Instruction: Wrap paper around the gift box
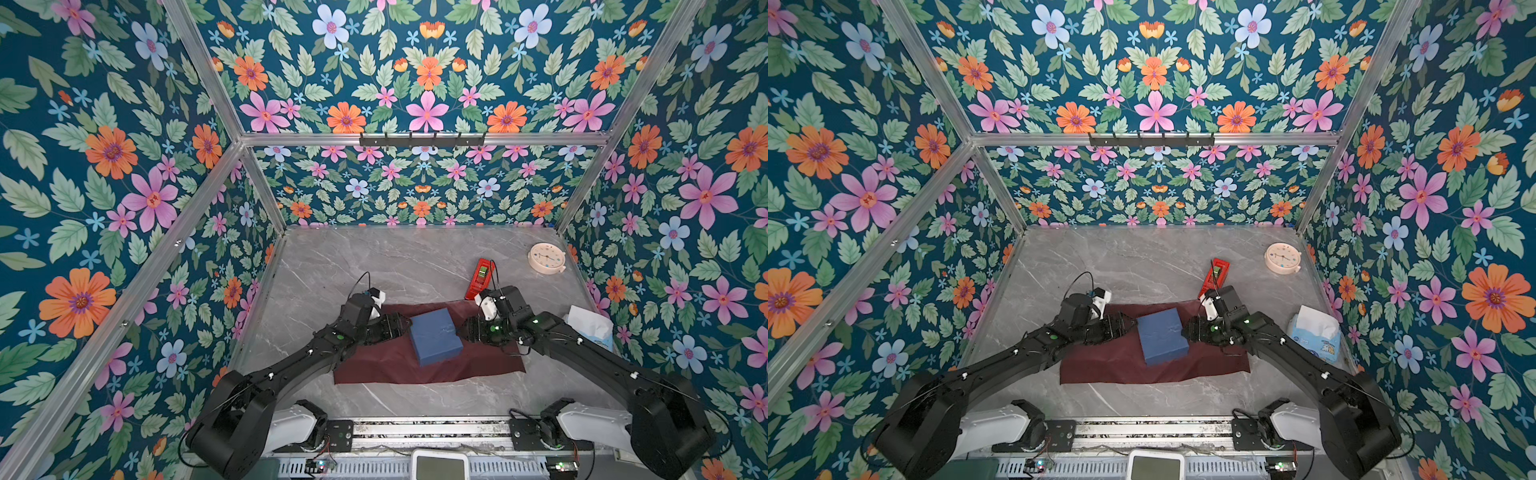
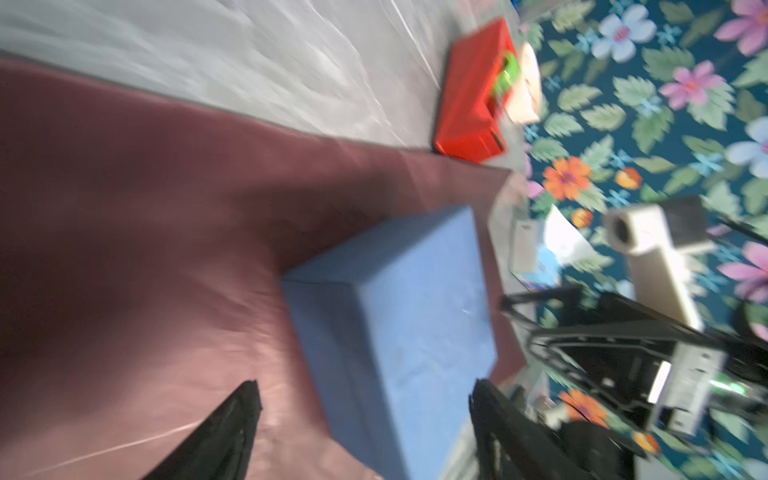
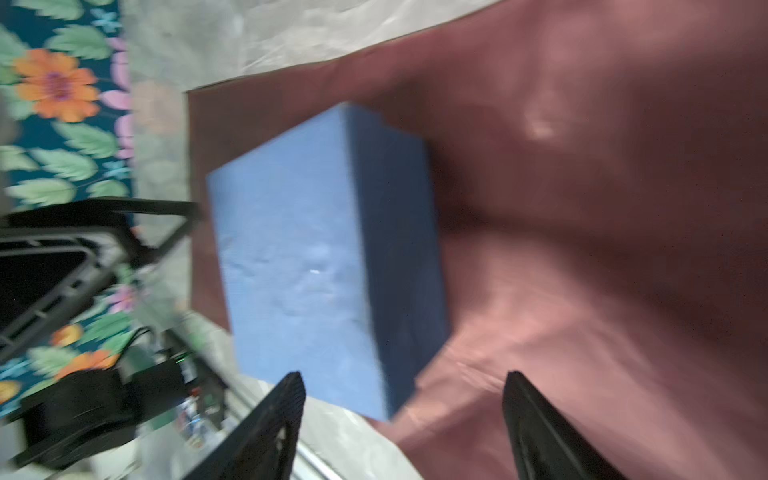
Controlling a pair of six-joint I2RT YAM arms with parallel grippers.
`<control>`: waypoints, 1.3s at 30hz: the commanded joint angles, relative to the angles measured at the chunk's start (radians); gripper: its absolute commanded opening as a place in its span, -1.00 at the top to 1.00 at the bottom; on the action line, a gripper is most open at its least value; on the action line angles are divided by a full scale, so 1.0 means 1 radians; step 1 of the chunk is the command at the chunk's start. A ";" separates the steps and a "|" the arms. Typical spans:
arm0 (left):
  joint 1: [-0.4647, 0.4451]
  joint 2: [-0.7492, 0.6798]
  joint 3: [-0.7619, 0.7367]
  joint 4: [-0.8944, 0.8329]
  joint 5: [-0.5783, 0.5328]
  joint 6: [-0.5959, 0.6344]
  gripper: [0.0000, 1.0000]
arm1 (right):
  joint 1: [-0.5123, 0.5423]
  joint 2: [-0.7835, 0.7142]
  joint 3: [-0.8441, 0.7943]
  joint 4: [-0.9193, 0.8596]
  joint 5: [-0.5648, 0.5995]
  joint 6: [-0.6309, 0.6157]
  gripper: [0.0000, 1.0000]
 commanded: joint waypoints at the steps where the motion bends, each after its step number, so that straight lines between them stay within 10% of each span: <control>1: -0.029 0.055 0.005 0.122 0.044 -0.077 -0.64 | 0.009 0.049 -0.018 0.158 -0.141 0.079 -0.53; 39: -0.023 0.129 0.062 0.008 0.022 -0.007 -0.60 | 0.090 0.142 -0.048 0.361 -0.223 0.207 -0.43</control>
